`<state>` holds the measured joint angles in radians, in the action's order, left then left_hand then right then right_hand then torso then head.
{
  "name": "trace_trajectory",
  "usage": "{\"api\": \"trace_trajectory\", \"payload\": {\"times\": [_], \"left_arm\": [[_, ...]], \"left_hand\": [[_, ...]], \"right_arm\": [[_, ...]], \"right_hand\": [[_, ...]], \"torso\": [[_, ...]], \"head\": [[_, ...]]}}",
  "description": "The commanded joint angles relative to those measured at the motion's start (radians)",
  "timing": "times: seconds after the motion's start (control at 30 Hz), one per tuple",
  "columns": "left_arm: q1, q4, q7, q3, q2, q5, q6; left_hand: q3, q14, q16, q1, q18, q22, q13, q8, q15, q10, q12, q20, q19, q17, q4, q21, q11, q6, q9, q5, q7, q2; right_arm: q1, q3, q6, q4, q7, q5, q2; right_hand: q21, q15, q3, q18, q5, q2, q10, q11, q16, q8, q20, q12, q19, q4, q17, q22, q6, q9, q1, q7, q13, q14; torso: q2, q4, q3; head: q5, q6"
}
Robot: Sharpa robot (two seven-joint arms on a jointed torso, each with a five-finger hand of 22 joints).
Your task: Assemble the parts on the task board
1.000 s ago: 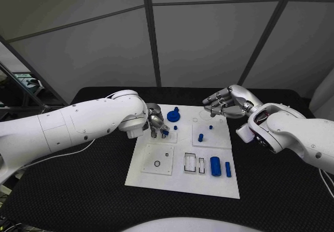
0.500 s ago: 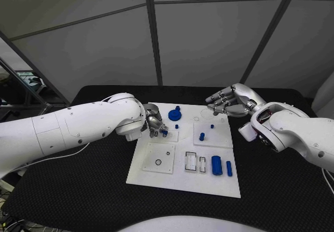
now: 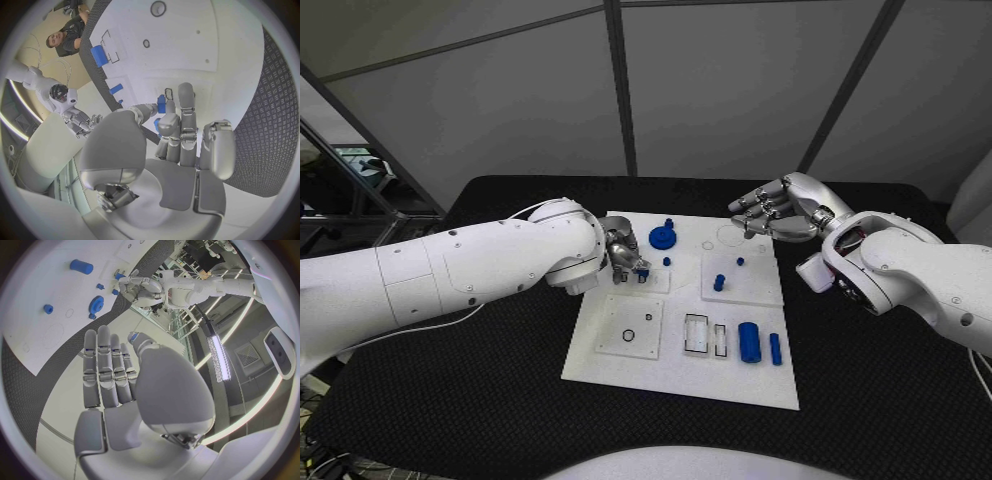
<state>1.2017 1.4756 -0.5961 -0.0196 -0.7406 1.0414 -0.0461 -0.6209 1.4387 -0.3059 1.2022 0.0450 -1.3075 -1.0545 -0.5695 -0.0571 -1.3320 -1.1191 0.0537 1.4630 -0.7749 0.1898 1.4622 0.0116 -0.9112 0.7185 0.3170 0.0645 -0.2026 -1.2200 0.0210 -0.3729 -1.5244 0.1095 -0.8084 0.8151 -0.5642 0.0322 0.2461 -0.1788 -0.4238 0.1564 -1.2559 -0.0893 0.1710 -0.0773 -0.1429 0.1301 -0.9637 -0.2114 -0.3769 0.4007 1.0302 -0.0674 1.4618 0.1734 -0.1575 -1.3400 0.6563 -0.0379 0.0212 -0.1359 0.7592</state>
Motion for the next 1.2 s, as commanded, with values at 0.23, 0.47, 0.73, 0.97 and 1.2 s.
{"api": "trace_trajectory", "payload": {"times": [0.23,0.47,0.73,0.97,1.2], "left_arm": [[0.000,-0.002,-0.021,0.000,0.007,0.072,0.041],[0.000,-0.004,-0.036,0.000,0.012,0.113,0.063],[0.000,0.001,-0.043,0.000,0.012,0.127,0.085],[0.000,0.004,-0.045,0.000,0.011,0.129,0.095],[0.000,0.006,-0.045,0.000,0.009,0.129,0.098]], "left_hand": [[-0.155,0.005,0.003,-0.008,-0.001,-0.071,0.003,-0.004,-0.003,-0.007,0.001,-0.004,0.010,-0.001,-0.163,-0.002,0.001,-0.004,0.002,0.006,-0.002,0.005],[-0.158,0.005,0.004,-0.010,-0.001,-0.072,0.005,-0.006,-0.003,-0.007,0.003,-0.005,0.011,-0.001,-0.166,-0.002,0.001,-0.005,0.004,0.012,-0.002,0.003],[-0.159,0.005,0.004,-0.012,-0.002,-0.073,0.007,-0.007,-0.003,-0.007,0.005,-0.005,0.011,-0.002,-0.169,-0.001,0.001,-0.006,0.006,0.015,-0.002,0.002],[-0.159,0.005,0.004,-0.012,-0.002,-0.073,0.007,-0.007,-0.003,-0.007,0.005,-0.005,0.011,-0.002,-0.169,-0.001,0.001,-0.006,0.006,0.015,-0.002,0.002],[-0.161,0.006,0.005,-0.014,-0.001,-0.073,0.011,-0.008,-0.003,-0.005,0.008,-0.005,0.011,-0.002,-0.172,-0.002,0.001,-0.007,0.007,0.018,-0.003,0.001]], "right_arm": [[-0.002,-0.001,0.000,0.001,0.010,0.004,-0.003],[-0.002,-0.001,0.001,0.001,0.011,0.004,-0.005],[-0.002,-0.001,0.002,0.001,0.010,0.004,-0.005],[-0.002,-0.001,0.003,0.001,0.011,0.004,-0.005],[-0.002,-0.001,0.004,0.002,0.011,0.004,-0.005]], "right_hand": [[0.006,0.005,0.001,-0.001,-0.006,-0.002,0.000,-0.008,-0.003,0.003,-0.004,-0.005,0.001,-0.005,0.001,-0.001,-0.003,0.000,-0.011,0.003,0.001,-0.002],[0.006,0.005,0.001,-0.001,-0.006,-0.002,0.000,-0.008,-0.003,0.003,-0.004,-0.005,0.001,-0.005,0.001,-0.001,-0.003,0.000,-0.011,0.003,0.001,-0.002],[0.006,0.005,0.001,-0.001,-0.006,-0.002,0.000,-0.008,-0.003,0.003,-0.004,-0.005,0.001,-0.005,0.001,-0.001,-0.003,0.000,-0.011,0.003,0.001,-0.002],[0.006,0.005,0.001,-0.001,-0.006,-0.002,0.000,-0.008,-0.003,0.003,-0.004,-0.005,0.001,-0.005,0.001,-0.001,-0.003,0.000,-0.011,0.003,0.001,-0.002],[0.006,0.005,0.001,-0.001,-0.006,-0.002,0.000,-0.008,-0.003,0.003,-0.004,-0.005,0.001,-0.005,0.001,-0.001,-0.003,0.000,-0.011,0.003,0.001,-0.002]], "torso": [[0.000,0.0005,-0.0004],[0.000,0.0004,-0.0002],[0.000,0.0003,0.0000],[0.000,0.0003,0.0000],[0.000,0.0001,-0.0005]], "head": [[0.000,0.003],[-0.002,0.005],[-0.002,0.008],[-0.003,0.008],[-0.003,0.008]]}}
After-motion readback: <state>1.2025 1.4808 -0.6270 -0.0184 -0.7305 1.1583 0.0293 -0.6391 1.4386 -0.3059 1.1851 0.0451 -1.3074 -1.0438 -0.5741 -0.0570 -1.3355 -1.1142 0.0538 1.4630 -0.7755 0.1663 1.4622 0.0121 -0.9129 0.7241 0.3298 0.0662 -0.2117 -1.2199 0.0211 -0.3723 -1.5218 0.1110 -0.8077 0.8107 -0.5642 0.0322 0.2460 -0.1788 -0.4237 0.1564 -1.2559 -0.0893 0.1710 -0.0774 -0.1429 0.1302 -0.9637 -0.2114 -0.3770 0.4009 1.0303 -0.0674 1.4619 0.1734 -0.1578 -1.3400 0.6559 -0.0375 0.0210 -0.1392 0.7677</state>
